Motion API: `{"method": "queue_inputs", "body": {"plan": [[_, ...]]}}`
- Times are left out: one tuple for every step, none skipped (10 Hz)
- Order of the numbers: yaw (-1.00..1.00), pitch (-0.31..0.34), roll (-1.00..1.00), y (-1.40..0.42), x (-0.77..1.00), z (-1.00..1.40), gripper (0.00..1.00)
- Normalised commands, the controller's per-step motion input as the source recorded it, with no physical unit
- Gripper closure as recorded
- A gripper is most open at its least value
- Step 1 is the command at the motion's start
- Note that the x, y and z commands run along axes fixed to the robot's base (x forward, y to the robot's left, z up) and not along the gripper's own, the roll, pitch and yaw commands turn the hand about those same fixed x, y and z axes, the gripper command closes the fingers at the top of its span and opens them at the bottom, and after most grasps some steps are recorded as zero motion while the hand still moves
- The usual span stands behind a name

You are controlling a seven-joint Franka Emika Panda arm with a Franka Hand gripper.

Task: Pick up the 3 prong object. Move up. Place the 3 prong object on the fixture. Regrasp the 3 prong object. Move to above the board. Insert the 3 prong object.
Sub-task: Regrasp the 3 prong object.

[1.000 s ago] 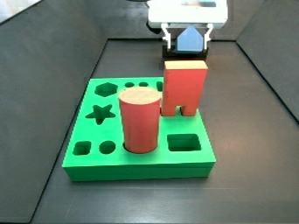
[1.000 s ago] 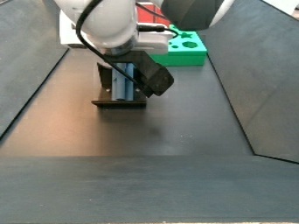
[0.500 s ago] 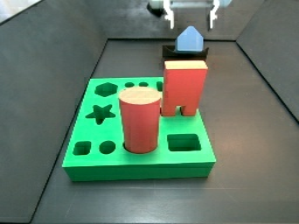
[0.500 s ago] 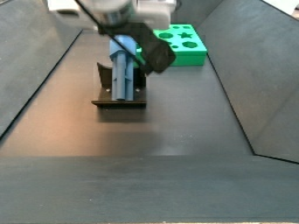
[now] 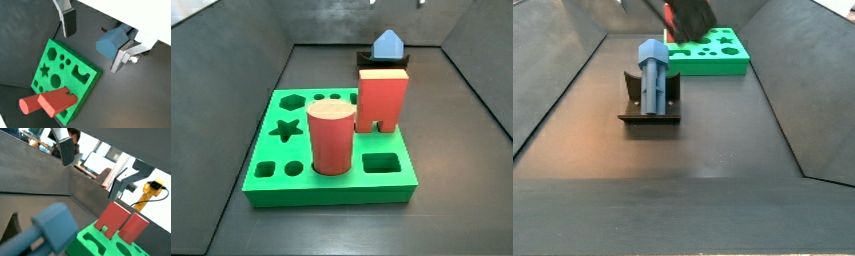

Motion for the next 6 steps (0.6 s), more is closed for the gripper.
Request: {"method": "queue_inputs", "body": {"plan": [[0.04,0.058,1.00,-0.41,0.05,0.63,0.00],[0.04,0.054,1.00,-0.21,0.00,0.44,0.00],[0.04,0.054,1.00,-0.13,-0.02,0.30,0.00],[0.04,0.052,1.00,-0.07,0.00,0.02,0.00],[0.04,0.051,1.00,-0.05,0.00,-0.02,0.00],[0.04,0.049,1.00,-0.02,-0.02,-0.01,0.00]]}}
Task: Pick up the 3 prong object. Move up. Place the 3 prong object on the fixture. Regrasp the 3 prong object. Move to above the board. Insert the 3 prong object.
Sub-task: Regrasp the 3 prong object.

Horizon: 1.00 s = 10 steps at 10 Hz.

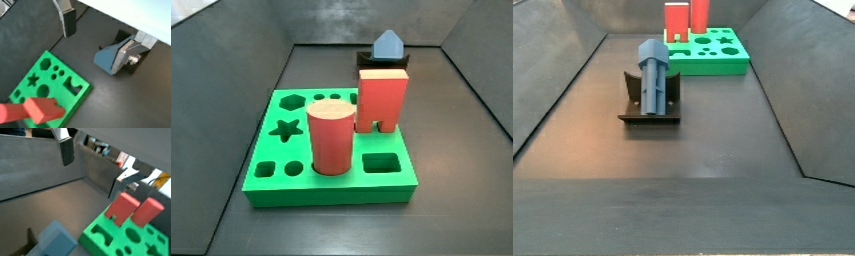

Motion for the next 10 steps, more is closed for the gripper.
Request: {"method": "queue_inputs", "body": {"plan": [[0.04,0.046,1.00,-0.02,-0.03,0.01,0.00],[0.04,0.042,1.00,-0.03,-0.02,0.01,0.00],[0.04,0.039,1.00,-0.02,-0.02,0.00,0.00],[0.04,0.036,1.00,-0.02,-0.01,0.01,0.00],[0.04,0.034,1.00,-0.02,-0.01,0.01,0.00],[0.04,0.031,1.00,-0.02,0.00,0.01,0.00],[0.04,0.031,1.00,-0.01,0.00,0.01,0.00],[0.04,0.035,1.00,-0.02,0.00,0.01,0.00],[0.05,0.043,1.00,-0.02,0.01,0.01,0.00],[0.05,0.050,1.00,-0.02,0.02,0.01,0.00]]}}
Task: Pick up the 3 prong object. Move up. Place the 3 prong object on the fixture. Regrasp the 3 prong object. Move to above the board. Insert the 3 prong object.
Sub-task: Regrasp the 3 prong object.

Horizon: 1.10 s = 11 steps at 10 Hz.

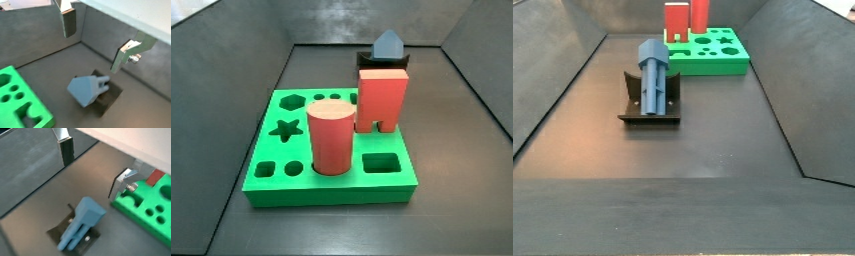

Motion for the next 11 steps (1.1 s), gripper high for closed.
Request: {"method": "queue_inputs", "body": {"plan": [[0.05,0.054,1.00,-0.03,0.03,0.00,0.00],[0.06,0.073,1.00,-0.03,0.05,0.00,0.00],[0.06,0.082,1.00,-0.02,0.06,0.00,0.00],[0.07,0.103,1.00,-0.03,0.08,0.00,0.00],[0.08,0.119,1.00,-0.04,0.09,0.00,0.00],[0.10,0.145,1.00,-0.04,0.09,0.00,0.00],[0.12,0.167,1.00,-0.04,0.10,-0.01,0.00],[0.17,0.196,1.00,-0.05,0.10,0.00,0.00],[0.20,0.201,0.91,-0.05,0.10,-0.01,0.00],[0.21,0.165,0.65,-0.05,0.10,-0.01,0.00],[0.23,0.125,0.41,-0.05,0.10,-0.01,0.00]]}}
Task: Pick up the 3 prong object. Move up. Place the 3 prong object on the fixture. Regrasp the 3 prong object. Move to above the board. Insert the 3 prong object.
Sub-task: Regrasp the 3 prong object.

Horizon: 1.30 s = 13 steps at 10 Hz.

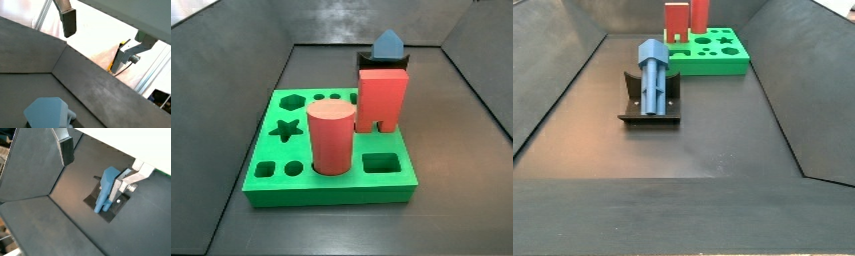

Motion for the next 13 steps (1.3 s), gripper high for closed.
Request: {"method": "queue_inputs", "body": {"plan": [[0.23,0.087,0.28,-0.04,0.09,0.00,0.00],[0.22,0.046,0.22,-0.04,0.08,0.00,0.00],[0.21,0.016,0.19,-0.04,0.08,0.00,0.00],[0.23,0.092,0.23,0.04,0.03,-1.00,0.00],[0.22,0.086,0.22,0.04,0.03,-1.00,0.00],[0.20,0.034,0.20,0.04,0.05,-1.00,0.00],[0.18,-0.003,0.16,0.03,0.06,-1.00,0.00],[0.16,-0.045,0.12,0.03,0.07,-1.00,0.00],[0.14,-0.065,0.10,0.03,0.08,-1.00,0.00],[0.11,-0.095,0.08,0.03,0.09,-1.00,0.00],[0.07,-0.106,0.08,0.02,0.11,-1.00,0.00],[0.04,-0.102,0.08,0.02,0.12,-1.00,0.00],[0.00,-0.080,0.08,0.01,0.12,-0.88,0.00]]}}
